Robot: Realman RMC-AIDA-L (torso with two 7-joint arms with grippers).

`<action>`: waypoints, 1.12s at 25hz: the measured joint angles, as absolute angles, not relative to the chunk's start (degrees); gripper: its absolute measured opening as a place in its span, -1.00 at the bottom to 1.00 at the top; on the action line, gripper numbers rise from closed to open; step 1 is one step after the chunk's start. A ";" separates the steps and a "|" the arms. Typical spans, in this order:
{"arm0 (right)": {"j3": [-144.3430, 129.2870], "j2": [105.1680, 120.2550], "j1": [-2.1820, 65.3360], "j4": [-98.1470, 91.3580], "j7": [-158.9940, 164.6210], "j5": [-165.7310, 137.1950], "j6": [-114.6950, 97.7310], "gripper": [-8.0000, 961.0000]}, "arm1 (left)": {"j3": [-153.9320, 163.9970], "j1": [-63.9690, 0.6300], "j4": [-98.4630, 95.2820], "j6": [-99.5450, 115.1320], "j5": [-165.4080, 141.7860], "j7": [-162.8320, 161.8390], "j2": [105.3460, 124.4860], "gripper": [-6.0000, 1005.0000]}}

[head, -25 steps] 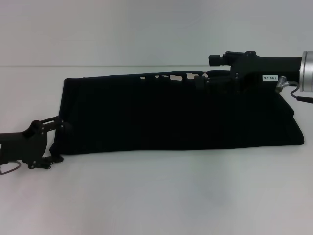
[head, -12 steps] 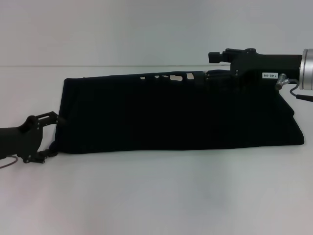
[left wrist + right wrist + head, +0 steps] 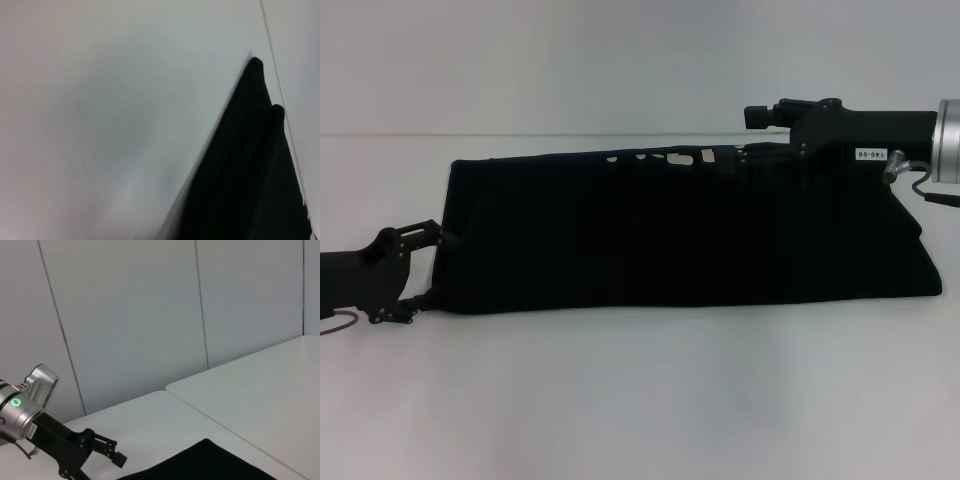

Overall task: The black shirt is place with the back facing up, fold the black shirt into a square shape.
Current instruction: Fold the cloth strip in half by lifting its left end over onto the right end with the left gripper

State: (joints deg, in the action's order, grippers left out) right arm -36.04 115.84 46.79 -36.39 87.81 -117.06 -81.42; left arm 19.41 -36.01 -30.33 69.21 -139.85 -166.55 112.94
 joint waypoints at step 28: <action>-36.16 115.84 47.33 -36.39 87.89 -117.07 -81.10 0.93 | 19.44 -35.81 -30.64 71.91 -140.99 -161.17 112.76 0.89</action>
